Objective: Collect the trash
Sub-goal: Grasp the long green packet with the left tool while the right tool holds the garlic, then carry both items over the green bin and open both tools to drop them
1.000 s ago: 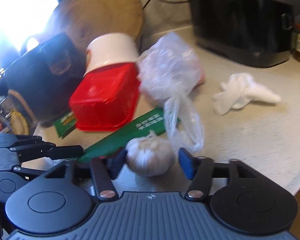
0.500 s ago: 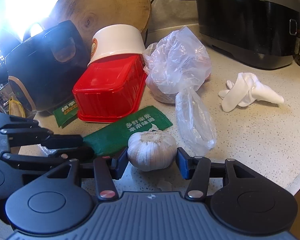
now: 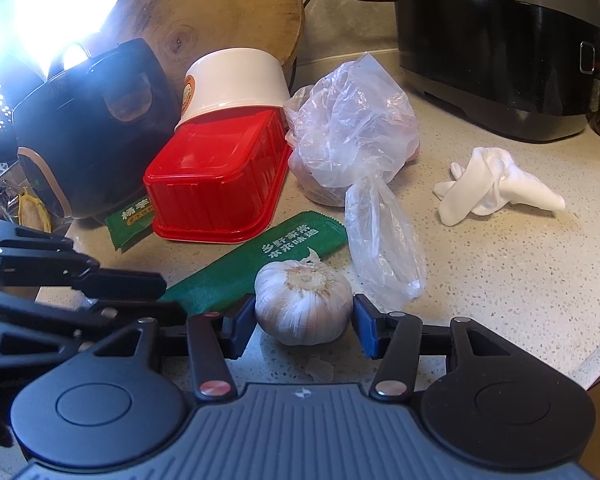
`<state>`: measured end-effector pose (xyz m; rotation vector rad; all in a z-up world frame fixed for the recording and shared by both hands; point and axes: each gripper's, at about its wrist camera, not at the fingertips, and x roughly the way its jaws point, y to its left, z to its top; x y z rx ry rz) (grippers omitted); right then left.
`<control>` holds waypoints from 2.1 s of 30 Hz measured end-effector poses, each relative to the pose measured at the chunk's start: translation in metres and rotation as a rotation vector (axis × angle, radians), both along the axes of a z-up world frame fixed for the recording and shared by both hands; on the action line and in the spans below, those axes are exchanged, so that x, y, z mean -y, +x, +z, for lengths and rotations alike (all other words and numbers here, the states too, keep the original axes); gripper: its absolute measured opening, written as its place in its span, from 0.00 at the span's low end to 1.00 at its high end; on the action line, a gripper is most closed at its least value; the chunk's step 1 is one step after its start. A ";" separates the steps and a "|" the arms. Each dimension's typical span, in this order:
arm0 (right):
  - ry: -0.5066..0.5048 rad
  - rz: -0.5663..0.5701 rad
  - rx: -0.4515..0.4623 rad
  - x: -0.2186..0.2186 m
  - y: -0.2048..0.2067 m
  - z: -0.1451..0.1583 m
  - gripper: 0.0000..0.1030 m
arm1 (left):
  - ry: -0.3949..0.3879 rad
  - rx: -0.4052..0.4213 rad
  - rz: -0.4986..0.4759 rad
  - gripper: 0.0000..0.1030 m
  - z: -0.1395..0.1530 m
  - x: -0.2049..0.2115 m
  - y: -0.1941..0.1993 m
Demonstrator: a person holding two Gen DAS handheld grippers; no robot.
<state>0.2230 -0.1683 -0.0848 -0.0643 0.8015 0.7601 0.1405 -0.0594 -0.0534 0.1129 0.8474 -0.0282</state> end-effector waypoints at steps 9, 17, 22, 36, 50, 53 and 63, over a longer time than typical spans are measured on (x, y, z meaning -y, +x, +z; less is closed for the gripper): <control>0.011 0.008 -0.002 0.002 0.000 0.000 0.51 | 0.030 -0.055 -0.039 0.55 -0.014 0.011 0.001; 0.016 0.005 0.002 0.003 -0.001 -0.001 0.51 | 0.080 -0.024 0.082 0.54 -0.016 -0.001 0.008; -0.019 -0.003 0.029 -0.005 -0.003 0.000 0.50 | 0.043 -0.025 0.110 0.53 -0.019 -0.009 0.018; 0.044 -0.402 0.027 0.080 -0.052 0.049 0.50 | -0.052 0.032 -0.145 0.37 0.024 0.032 -0.004; -0.080 -1.073 -0.171 0.214 -0.179 -0.004 0.50 | -0.171 -0.198 -0.477 0.37 -0.018 0.149 0.028; -0.062 -1.100 -0.217 0.223 -0.190 -0.018 0.50 | -0.214 -0.210 -0.400 0.37 -0.014 0.137 0.042; -0.048 -1.048 -0.198 0.220 -0.175 -0.022 0.50 | -0.273 -0.301 -0.372 0.37 -0.030 0.136 0.016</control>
